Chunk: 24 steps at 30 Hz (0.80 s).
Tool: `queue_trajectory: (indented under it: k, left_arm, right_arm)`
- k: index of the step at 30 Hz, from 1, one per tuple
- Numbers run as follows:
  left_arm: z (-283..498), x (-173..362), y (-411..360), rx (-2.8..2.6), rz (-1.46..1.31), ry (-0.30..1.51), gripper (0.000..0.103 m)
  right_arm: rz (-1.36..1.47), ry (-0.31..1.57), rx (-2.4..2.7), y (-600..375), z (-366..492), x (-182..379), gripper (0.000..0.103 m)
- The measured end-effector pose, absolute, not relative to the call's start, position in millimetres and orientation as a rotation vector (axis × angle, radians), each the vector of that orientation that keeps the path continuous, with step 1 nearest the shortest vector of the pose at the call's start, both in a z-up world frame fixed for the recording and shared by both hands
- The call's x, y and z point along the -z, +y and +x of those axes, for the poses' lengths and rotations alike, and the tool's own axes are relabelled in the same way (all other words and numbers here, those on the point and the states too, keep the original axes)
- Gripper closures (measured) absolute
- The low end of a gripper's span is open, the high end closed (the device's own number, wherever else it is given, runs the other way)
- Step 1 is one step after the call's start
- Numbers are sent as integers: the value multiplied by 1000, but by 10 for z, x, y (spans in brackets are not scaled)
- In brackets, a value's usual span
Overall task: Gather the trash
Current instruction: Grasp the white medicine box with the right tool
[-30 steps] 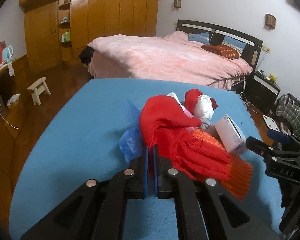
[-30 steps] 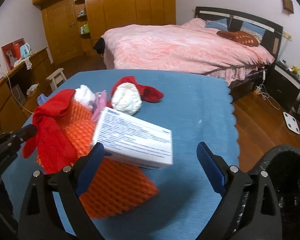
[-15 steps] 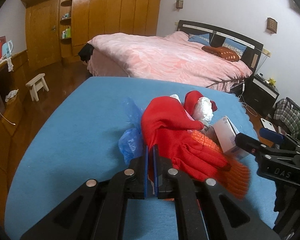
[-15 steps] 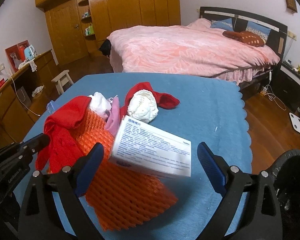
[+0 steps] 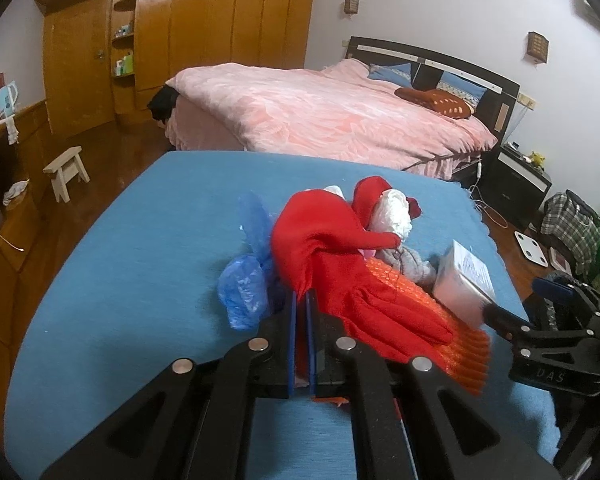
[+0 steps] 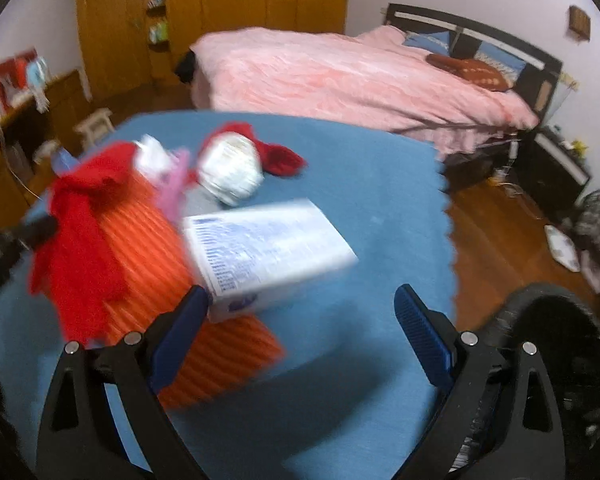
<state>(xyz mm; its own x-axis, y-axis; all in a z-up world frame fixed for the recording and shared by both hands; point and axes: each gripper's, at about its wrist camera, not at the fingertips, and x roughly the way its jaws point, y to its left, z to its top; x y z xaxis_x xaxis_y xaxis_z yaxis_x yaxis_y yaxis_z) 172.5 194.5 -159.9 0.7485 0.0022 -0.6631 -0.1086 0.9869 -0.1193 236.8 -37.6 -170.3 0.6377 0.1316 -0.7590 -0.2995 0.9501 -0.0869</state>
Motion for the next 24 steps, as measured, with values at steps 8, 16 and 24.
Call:
queue_trajectory:
  k: [8,16,24]
  left_arm:
    - [1760,1631,1826,-38,-151,731,98]
    - [1765,1646,1848,-41,-160,733,98]
    - [1784,1692,1847,-32,-171,735,98]
  right_arm:
    - [-109,835,-254,-509,2343,1607,11]
    - [-96,829,-269,-146,2554,1714,11]
    - [-133,870,-178,-361,2510,1839,11]
